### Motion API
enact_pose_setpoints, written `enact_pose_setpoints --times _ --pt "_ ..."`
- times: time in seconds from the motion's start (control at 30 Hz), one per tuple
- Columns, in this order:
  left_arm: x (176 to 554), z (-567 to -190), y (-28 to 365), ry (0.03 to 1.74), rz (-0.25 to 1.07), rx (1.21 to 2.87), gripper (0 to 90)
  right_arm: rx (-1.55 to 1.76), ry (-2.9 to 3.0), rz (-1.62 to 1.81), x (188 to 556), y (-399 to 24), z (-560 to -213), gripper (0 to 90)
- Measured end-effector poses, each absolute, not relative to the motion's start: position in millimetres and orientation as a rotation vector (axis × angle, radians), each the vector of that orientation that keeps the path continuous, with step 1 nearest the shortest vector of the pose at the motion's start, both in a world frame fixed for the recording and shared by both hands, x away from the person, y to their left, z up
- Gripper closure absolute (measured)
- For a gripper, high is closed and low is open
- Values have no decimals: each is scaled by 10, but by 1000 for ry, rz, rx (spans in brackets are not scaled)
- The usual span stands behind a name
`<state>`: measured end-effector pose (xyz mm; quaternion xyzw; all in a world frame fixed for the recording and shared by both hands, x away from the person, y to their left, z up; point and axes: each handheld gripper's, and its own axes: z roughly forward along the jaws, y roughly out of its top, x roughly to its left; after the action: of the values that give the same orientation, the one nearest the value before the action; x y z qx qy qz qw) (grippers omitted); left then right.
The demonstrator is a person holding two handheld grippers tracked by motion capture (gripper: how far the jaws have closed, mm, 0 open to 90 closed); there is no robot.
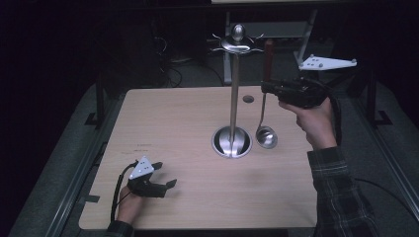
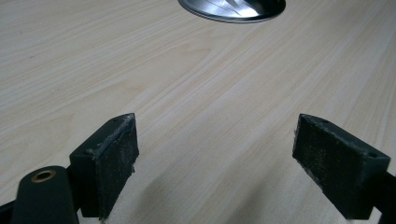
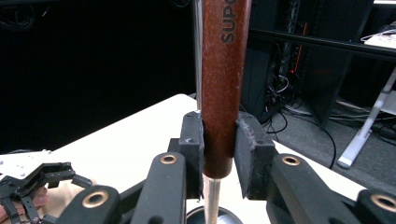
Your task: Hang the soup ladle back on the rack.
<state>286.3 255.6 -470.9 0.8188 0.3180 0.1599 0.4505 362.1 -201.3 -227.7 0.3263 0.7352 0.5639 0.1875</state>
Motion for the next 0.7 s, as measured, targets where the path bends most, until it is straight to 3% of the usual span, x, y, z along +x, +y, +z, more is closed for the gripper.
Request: enact_pose_setpoints --times 0.7 --pt "2864 -4708 2553 784 394 2029 140 907 2101 1579 3755 -1852 -2285 739"
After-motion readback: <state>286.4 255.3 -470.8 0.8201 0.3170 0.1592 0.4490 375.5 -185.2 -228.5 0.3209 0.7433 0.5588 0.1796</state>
